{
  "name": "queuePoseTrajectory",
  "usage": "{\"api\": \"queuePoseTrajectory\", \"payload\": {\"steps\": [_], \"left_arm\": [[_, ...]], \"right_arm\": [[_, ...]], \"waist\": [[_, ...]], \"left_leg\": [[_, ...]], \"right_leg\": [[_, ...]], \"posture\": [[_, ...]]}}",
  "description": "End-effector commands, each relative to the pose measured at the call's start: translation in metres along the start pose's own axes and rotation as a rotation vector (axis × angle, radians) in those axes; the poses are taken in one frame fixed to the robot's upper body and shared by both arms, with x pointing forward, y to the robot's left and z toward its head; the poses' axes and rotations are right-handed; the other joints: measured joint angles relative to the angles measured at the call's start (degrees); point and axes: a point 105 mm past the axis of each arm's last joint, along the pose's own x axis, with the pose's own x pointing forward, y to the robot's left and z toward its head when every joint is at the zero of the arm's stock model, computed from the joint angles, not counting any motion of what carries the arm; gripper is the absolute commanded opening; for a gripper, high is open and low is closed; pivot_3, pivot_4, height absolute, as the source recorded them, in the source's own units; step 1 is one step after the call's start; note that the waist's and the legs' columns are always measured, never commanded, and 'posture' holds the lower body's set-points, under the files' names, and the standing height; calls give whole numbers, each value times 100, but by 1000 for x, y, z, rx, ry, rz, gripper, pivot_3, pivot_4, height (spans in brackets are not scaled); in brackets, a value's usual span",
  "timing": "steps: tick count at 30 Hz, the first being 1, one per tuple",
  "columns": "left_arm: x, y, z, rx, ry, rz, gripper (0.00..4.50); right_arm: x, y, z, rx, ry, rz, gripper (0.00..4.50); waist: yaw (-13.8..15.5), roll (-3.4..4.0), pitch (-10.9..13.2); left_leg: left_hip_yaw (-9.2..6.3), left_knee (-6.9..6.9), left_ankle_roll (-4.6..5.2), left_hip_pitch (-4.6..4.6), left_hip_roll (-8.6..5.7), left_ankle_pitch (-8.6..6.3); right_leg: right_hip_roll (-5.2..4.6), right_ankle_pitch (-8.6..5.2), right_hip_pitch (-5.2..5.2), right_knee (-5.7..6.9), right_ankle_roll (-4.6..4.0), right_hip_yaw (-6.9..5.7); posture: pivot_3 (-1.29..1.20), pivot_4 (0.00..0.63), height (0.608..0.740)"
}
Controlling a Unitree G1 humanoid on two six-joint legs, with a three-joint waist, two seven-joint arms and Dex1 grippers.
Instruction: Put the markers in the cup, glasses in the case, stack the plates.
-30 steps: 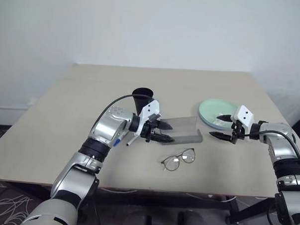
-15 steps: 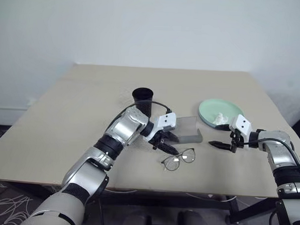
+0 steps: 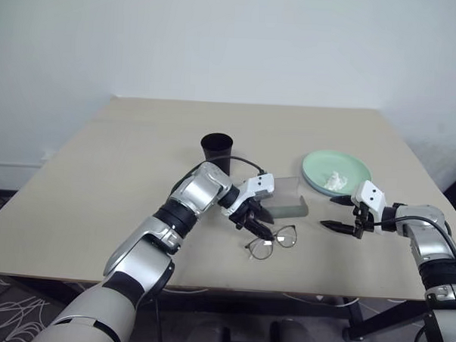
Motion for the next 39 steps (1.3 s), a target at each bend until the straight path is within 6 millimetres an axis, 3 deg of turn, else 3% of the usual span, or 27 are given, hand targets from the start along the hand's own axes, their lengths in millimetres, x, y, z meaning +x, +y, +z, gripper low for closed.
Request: {"api": "queuePoseTrajectory", "payload": {"steps": [1,8,11,13,20,24,26,34,39], "left_arm": [[-4,2,4,32,33,10,2829],[1,6,5,9,36,23,2829],[2,8,6,-8,25,24,2316],[4,8,5,-14,25,25,1682],[9,10,1,-32,20,37,1682],[11,10,1,-33,11,42,760],[12,10,1,-33,7,46,52],[10,13,8,-22,-30,68,21],[-6,12,30,58,-98,79,21]], "right_arm": [[-5,-6,14,-27,-58,-46,4055],[-6,-8,15,-28,-66,-69,4055],[-7,-9,15,-29,-66,-77,4092],[-8,-9,14,-28,-63,-81,4092],[-9,-10,12,-31,-52,-87,4092],[-8,-11,12,-36,-52,-92,4092],[-8,-11,12,-37,-52,-94,4092],[-8,-13,12,-46,-43,-100,4092],[-9,-14,11,-49,-40,-106,4092]], "waist": [[1,-1,0],[1,-2,1],[1,-3,2],[0,-4,2],[1,-4,2],[1,-4,2],[1,-4,2],[1,-4,2],[1,-4,3]], "left_leg": [[0,0,0,0,0,0],[0,1,0,-3,1,0],[0,1,0,-3,0,0],[0,1,0,-3,0,0],[0,1,0,-3,0,0],[0,1,0,-3,1,0],[0,1,0,-2,1,0],[0,7,0,-3,1,0],[0,7,0,-3,1,0]], "right_leg": [[0,0,0,0,0,0],[0,0,-2,-1,0,1],[0,0,-2,-1,0,1],[0,0,-2,-1,0,1],[0,0,-2,-1,0,1],[0,0,-2,-1,0,1],[0,0,-2,-1,1,1],[0,0,-1,0,1,1],[0,0,-1,1,1,1]], "posture": [[0,0,733],[0,0,733],[0,0,733],[0,0,733],[0,0,733],[0,0,733],[0,0,733],[0,0,733],[0,0,733]]}}
